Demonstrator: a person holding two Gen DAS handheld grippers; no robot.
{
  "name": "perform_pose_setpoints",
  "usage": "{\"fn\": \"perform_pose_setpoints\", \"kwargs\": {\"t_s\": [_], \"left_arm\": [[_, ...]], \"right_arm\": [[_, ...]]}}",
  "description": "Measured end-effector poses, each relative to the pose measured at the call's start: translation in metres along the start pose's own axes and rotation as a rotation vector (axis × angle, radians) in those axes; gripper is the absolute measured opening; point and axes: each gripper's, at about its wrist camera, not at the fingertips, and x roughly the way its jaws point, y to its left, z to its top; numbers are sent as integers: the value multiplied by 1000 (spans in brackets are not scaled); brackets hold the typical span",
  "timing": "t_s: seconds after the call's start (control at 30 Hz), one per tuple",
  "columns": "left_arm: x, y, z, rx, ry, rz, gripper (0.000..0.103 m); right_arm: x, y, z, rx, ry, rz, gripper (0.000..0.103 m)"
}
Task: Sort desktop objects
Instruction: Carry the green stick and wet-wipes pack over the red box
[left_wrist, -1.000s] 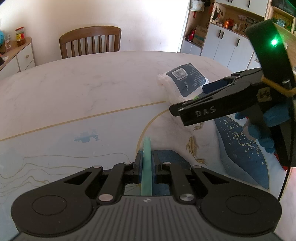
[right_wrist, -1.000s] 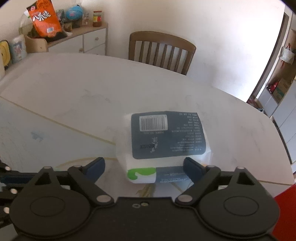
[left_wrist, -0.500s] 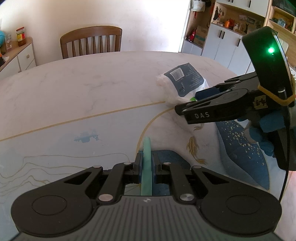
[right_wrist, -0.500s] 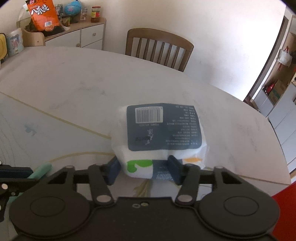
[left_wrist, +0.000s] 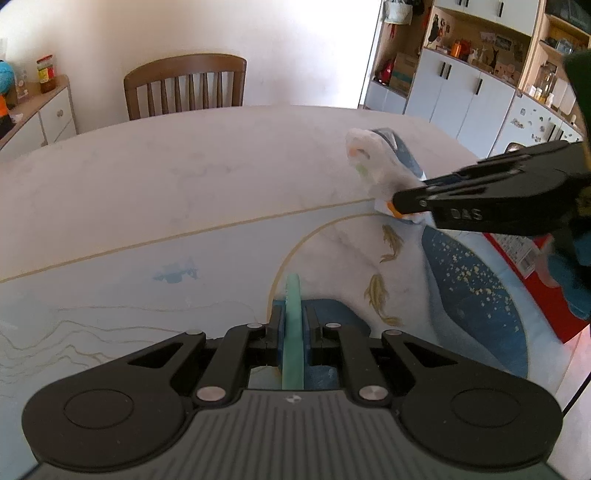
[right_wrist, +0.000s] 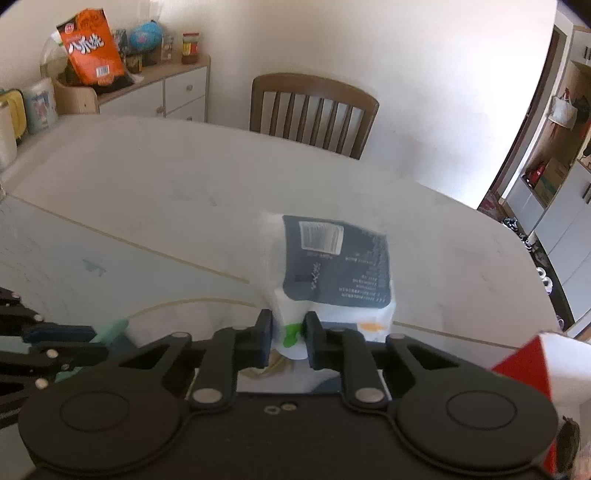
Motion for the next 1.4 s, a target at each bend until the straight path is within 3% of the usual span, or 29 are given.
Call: {"fn": "perform_pose_setpoints", "kwargs": {"t_s": [0.57,1.03,1.4], "left_arm": [[-54,-28,14,1,-47,-24,9],[-88,-91,41,74,-86,-97,9],[-104,-146,68,131,-127,-154,9]], "right_arm": [[-79,-20,-10,132,-17,67,12],[-148,-63,-35,233,-31,92,12],[-196,-106,-46,273,-96,79,12]]}}
